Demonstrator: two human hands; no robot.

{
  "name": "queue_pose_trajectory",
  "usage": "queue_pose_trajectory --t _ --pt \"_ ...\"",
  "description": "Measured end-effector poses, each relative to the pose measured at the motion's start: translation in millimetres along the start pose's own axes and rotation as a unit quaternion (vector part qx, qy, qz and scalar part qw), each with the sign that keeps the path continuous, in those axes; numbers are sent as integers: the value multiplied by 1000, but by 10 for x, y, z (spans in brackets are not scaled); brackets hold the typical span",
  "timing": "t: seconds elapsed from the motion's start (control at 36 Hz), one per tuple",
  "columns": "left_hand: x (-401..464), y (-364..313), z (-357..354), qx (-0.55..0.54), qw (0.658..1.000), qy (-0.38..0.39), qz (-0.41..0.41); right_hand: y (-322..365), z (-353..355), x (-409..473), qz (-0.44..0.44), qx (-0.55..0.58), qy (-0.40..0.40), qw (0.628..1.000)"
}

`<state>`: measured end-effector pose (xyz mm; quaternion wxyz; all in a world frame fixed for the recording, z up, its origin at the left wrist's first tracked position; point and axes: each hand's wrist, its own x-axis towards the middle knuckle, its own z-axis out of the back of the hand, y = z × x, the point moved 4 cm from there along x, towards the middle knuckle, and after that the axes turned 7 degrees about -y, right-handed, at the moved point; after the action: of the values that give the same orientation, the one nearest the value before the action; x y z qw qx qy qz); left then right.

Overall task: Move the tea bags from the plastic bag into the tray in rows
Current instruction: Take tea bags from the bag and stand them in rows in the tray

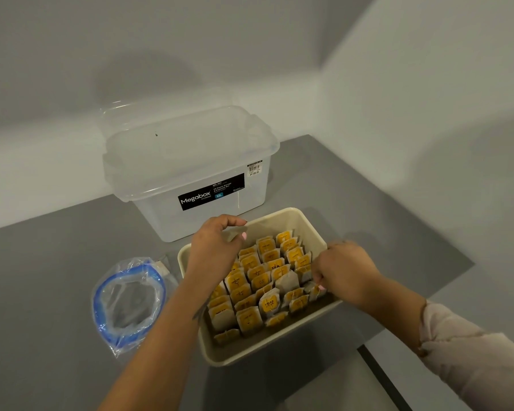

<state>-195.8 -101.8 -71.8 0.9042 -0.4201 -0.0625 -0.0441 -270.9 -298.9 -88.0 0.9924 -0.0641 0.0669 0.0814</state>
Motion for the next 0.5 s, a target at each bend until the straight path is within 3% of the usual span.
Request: queue_pose_trajectory --t 0.5 --pt "13 -15 -8 13 1000 3 -9 15 -27 27 3 19 22 1000"
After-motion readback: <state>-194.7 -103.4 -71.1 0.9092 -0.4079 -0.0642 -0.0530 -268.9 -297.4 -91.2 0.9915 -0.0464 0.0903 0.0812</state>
